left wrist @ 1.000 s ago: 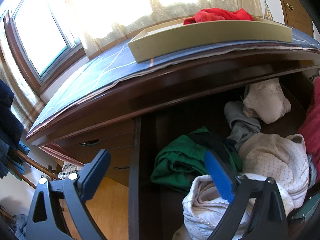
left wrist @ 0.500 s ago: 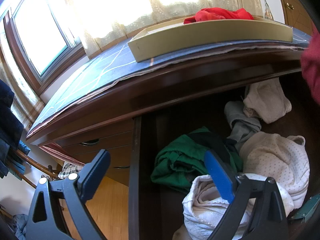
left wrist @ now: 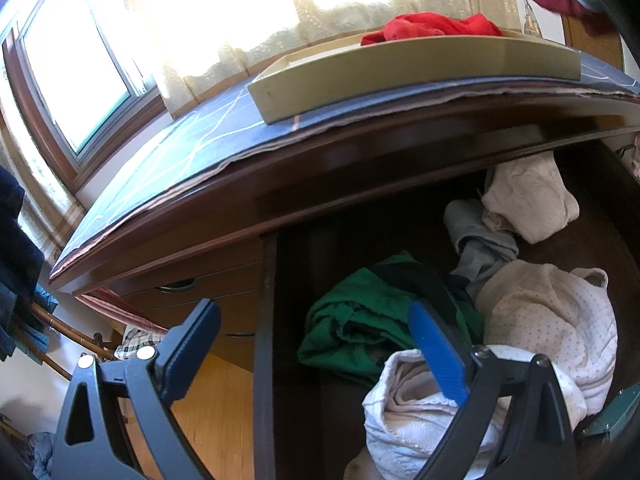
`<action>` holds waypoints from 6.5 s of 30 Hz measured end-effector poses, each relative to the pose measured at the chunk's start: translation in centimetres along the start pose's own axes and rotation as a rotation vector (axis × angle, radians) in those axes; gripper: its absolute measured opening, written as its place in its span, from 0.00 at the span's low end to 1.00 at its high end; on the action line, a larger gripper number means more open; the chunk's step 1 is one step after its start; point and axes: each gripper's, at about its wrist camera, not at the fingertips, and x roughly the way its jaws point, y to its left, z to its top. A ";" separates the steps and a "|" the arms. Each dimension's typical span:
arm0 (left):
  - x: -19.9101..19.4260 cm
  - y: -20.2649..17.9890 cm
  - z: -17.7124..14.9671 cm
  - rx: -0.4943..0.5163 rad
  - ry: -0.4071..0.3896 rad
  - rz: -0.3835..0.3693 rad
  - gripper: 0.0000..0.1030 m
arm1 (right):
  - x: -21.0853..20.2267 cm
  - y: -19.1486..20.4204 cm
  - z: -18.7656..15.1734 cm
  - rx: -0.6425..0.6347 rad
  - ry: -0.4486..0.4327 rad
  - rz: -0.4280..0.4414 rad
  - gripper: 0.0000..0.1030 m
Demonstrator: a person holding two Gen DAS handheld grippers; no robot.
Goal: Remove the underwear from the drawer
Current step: 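Lift the dark red garment with the right gripper over the tray, then open the right gripper to release the dark red garment in the tray, then lower the right tool into the drawer toward the white dotted garment, then close the right gripper on the white dotted garment, then lift the white dotted garment with the right gripper over the tray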
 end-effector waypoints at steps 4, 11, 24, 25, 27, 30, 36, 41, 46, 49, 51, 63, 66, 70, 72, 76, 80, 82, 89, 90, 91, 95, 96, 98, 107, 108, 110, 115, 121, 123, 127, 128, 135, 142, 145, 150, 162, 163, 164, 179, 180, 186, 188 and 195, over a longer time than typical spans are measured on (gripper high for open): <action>0.0 -0.3 -0.1 0.015 0.001 -0.001 0.94 | 0.7 0.4 1.6 -0.010 -0.025 -0.003 0.23; -0.2 -0.5 -0.2 0.016 -0.002 -0.003 0.94 | 2.8 0.7 6.3 -0.009 -0.082 -0.015 0.23; -0.1 -0.6 -0.2 0.025 0.001 -0.030 0.94 | 16.6 -1.7 11.8 0.131 -0.070 -0.012 0.23; -0.1 -0.7 -0.2 0.025 0.002 -0.030 0.94 | 17.7 -2.1 11.6 0.147 -0.051 -0.013 0.23; -0.1 -0.7 -0.2 0.024 0.004 -0.032 0.94 | 20.3 -3.1 11.2 0.193 -0.001 -0.027 0.23; -0.1 -0.7 -0.1 0.024 0.006 -0.033 0.94 | 23.2 -3.9 10.5 0.221 0.081 -0.070 0.23; -0.1 -0.8 -0.1 0.023 0.008 -0.031 0.94 | 26.5 -4.5 8.6 0.208 0.193 -0.136 0.23; -0.1 -0.8 -0.1 0.023 0.008 -0.031 0.94 | 26.8 -4.5 7.8 0.195 0.208 -0.142 0.24; -0.1 -0.8 -0.1 0.022 0.009 -0.031 0.94 | 26.1 -4.8 8.1 0.226 0.234 -0.096 0.49; -0.1 -0.8 -0.1 0.022 0.008 -0.031 0.94 | 24.3 -4.4 8.6 0.226 0.176 -0.074 0.74; -0.1 -0.9 -0.1 0.023 0.007 -0.029 0.94 | 22.9 -4.5 8.8 0.231 0.140 -0.064 0.75; -0.1 -0.8 -0.1 0.024 0.007 -0.028 0.94 | 13.7 -4.6 4.4 0.272 0.052 0.046 0.75; -0.1 -0.8 0.0 0.026 0.008 -0.026 0.94 | 11.5 -3.9 2.2 0.255 0.045 0.048 0.75; -0.1 -0.8 0.0 0.027 0.006 -0.025 0.94 | 9.1 -2.9 -1.1 0.237 0.059 0.068 0.75; 0.0 -0.8 0.0 0.029 0.005 -0.024 0.94 | 8.4 -2.4 -2.7 0.223 0.069 0.065 0.75; -0.1 -0.9 -0.1 0.039 -0.001 -0.020 0.94 | 6.8 -1.3 -6.0 0.179 0.082 0.040 0.75; -0.2 -0.9 -0.1 0.039 -0.001 -0.019 0.94 | 5.8 -0.7 -8.7 0.169 0.098 0.038 0.75; -0.1 -0.9 -0.1 0.040 -0.001 -0.019 0.94 | 5.5 -0.4 -10.2 0.158 0.115 0.027 0.75; -0.2 -0.9 -0.1 0.039 -0.001 -0.019 0.94 | 6.5 -0.1 -14.5 0.174 0.236 0.045 0.75; -0.1 -0.9 -0.1 0.040 -0.001 -0.019 0.94 | 6.7 0.0 -15.1 0.179 0.257 0.052 0.75; -0.1 -0.9 -0.1 0.040 -0.001 -0.019 0.94 | 6.9 0.0 -15.8 0.187 0.280 0.061 0.75; -0.1 -0.9 -0.1 0.040 -0.001 -0.019 0.94 | 7.9 0.1 -17.9 0.245 0.365 0.113 0.75; -0.1 -0.9 -0.1 0.040 -0.001 -0.019 0.94 | 8.2 0.2 -18.3 0.260 0.385 0.130 0.75; -0.1 -0.9 -0.1 0.040 -0.002 -0.019 0.94 | 9.1 0.5 -18.9 0.297 0.431 0.178 0.75; -0.2 -0.9 -0.2 0.041 -0.003 -0.018 0.94 | 14.2 1.5 -21.6 0.472 0.649 0.252 0.75; -0.2 -0.9 -0.2 0.041 -0.003 -0.018 0.94 | 14.8 1.5 -21.9 0.493 0.666 0.258 0.75; -0.2 -1.0 -0.2 0.041 -0.002 -0.019 0.94 | 15.9 2.0 -22.2 0.508 0.706 0.261 0.75; -0.2 -1.0 -0.1 0.042 -0.004 -0.017 0.94 | 17.8 3.4 -22.7 0.504 0.750 0.256 0.75; -0.2 -0.9 -0.2 0.044 -0.006 -0.016 0.94 | 19.0 4.2 -24.3 0.516 0.806 0.212 0.75; -0.3 -0.9 -0.2 0.045 -0.007 -0.015 0.94 | 19.2 4.4 -24.4 0.531 0.797 0.223 0.75; -0.3 -1.0 -0.2 0.048 -0.008 -0.014 0.94 | 19.2 4.6 -24.5 0.518 0.784 0.221 0.69; -0.3 -1.1 -0.2 0.049 -0.007 -0.013 0.94 | 18.9 4.7 -24.6 0.506 0.777 0.226 0.55; -0.3 -1.2 -0.3 0.050 -0.008 -0.013 0.94 | 17.7 5.2 -23.9 0.448 0.706 0.236 0.23; -0.2 -1.2 -0.3 0.053 -0.009 -0.011 0.94 | 13.5 4.6 -21.3 0.345 0.542 0.177 0.20; -0.2 -1.2 -0.3 0.054 -0.009 -0.010 0.94 | 12.2 2.6 -20.8 0.371 0.510 0.162 0.20; -0.2 -1.2 -0.3 0.054 -0.009 -0.010 0.94 | 9.6 0.6 -20.5 0.396 0.467 0.133 0.20; -0.2 -1.1 -0.3 0.054 -0.009 -0.011 0.94 | 3.4 0.3 -15.1 0.317 0.259 0.134 0.20; -0.2 -1.2 -0.3 0.054 -0.009 -0.010 0.94 | 2.8 0.5 -14.5 0.309 0.241 0.140 0.20; -0.2 -1.2 -0.3 0.054 -0.009 -0.010 0.94 | 2.3 0.6 -13.9 0.300 0.226 0.145 0.20; -0.2 -1.2 -0.3 0.054 -0.010 -0.010 0.94 | 2.3 1.5 -5.0 0.196 0.056 0.176 0.20; -0.2 -1.2 -0.3 0.054 -0.009 -0.010 0.94 | 2.5 1.6 -4.9 0.192 0.050 0.177 0.20; -0.2 -1.2 -0.3 0.055 -0.009 -0.010 0.94 | 5.3 0.9 -2.9 0.216 0.012 0.165 0.20; -0.2 -1.2 -0.3 0.055 -0.009 -0.010 0.94 | 6.5 0.5 -2.3 0.226 0.009 0.159 0.20; -0.2 -1.3 -0.3 0.055 -0.009 -0.010 0.94 | 11.9 -0.2 -1.1 0.206 0.085 0.163 0.20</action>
